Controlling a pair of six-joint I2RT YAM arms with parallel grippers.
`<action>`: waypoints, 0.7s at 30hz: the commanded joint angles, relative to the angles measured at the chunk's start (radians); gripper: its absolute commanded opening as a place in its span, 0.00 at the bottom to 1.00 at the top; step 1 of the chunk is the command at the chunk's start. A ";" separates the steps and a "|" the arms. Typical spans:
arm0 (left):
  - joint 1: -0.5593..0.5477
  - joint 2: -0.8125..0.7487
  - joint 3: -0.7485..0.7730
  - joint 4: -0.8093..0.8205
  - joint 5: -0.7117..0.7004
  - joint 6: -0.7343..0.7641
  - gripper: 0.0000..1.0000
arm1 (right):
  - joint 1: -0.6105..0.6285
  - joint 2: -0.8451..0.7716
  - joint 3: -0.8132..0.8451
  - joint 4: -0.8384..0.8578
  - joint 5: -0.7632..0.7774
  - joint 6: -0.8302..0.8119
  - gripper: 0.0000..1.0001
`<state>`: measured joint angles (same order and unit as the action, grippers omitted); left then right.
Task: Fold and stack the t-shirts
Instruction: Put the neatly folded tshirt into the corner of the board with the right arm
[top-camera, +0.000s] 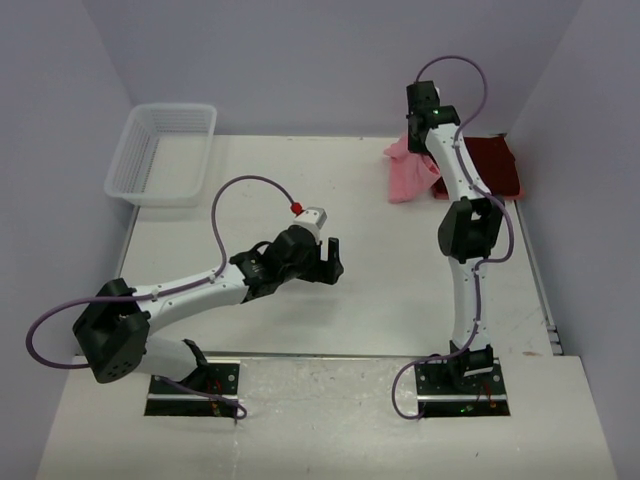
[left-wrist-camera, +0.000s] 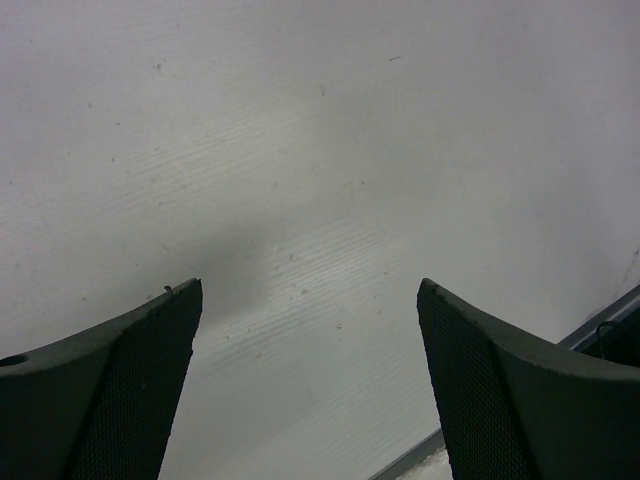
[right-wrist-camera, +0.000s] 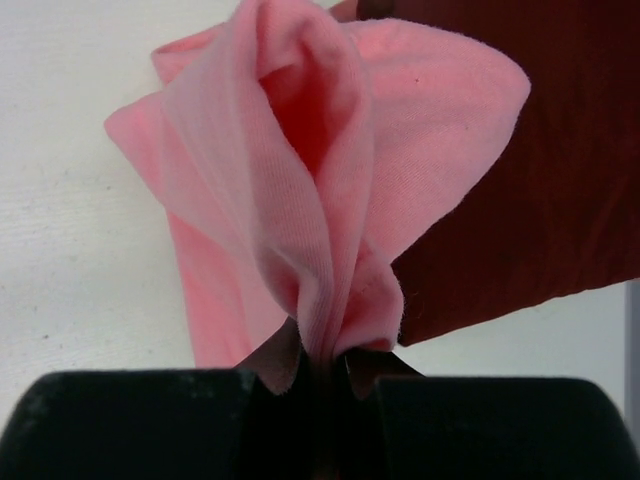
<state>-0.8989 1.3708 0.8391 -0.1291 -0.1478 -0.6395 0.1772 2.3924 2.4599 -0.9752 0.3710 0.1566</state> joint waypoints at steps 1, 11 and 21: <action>0.003 0.001 -0.002 0.045 0.014 0.027 0.88 | -0.022 -0.016 0.065 0.082 0.086 -0.087 0.00; 0.015 0.039 0.017 0.039 0.039 0.046 0.88 | -0.067 -0.032 0.100 0.142 0.118 -0.186 0.00; 0.018 0.059 0.023 0.040 0.059 0.044 0.88 | -0.067 -0.137 0.079 0.147 0.134 -0.190 0.00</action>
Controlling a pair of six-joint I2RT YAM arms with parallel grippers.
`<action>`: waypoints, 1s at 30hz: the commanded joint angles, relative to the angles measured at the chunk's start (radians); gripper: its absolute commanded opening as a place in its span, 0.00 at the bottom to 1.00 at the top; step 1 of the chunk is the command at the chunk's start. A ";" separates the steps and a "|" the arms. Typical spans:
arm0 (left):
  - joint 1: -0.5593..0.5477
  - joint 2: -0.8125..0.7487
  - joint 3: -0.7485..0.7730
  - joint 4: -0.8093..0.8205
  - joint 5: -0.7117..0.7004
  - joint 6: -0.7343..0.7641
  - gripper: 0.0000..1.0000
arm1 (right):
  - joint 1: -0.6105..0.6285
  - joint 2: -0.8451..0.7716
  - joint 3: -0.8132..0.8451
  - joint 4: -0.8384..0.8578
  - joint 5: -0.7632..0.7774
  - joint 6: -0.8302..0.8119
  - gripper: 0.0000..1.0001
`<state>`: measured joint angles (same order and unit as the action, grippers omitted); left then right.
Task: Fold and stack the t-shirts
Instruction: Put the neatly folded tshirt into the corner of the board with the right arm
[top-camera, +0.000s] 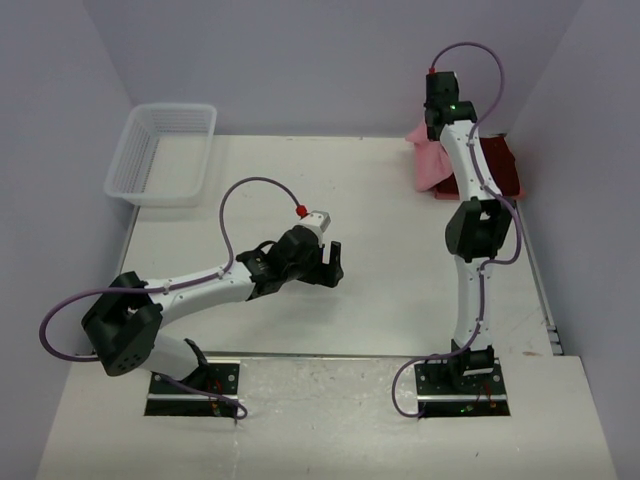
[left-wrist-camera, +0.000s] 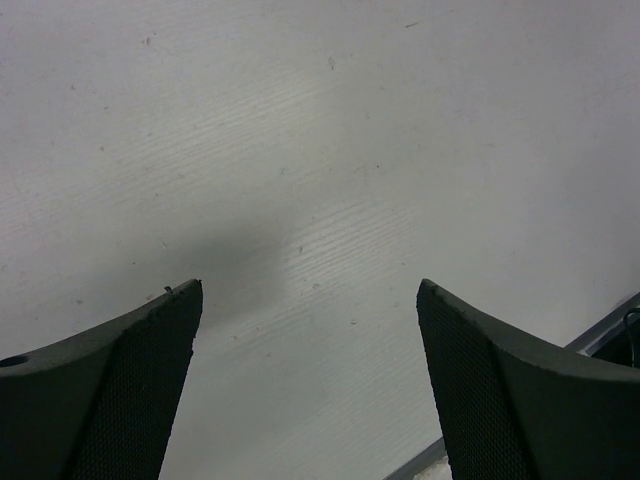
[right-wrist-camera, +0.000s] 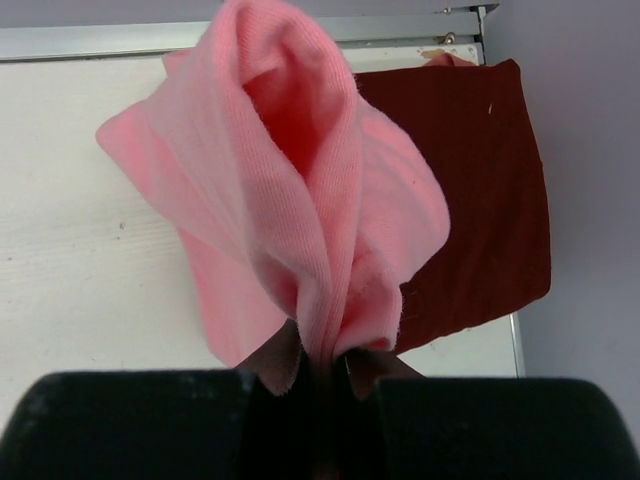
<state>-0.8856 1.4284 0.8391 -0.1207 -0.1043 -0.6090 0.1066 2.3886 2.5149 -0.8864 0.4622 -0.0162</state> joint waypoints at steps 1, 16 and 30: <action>0.005 0.001 0.022 0.035 0.015 0.011 0.88 | 0.005 -0.144 0.019 0.058 0.041 -0.018 0.00; 0.013 -0.016 0.011 0.029 0.017 0.025 0.87 | 0.031 -0.218 -0.041 0.041 0.055 0.009 0.00; 0.030 -0.036 -0.018 0.021 0.025 0.029 0.87 | 0.019 -0.204 -0.067 0.041 0.105 0.009 0.00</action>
<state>-0.8680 1.4281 0.8310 -0.1211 -0.0879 -0.6056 0.1349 2.2261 2.4454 -0.8829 0.5323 -0.0113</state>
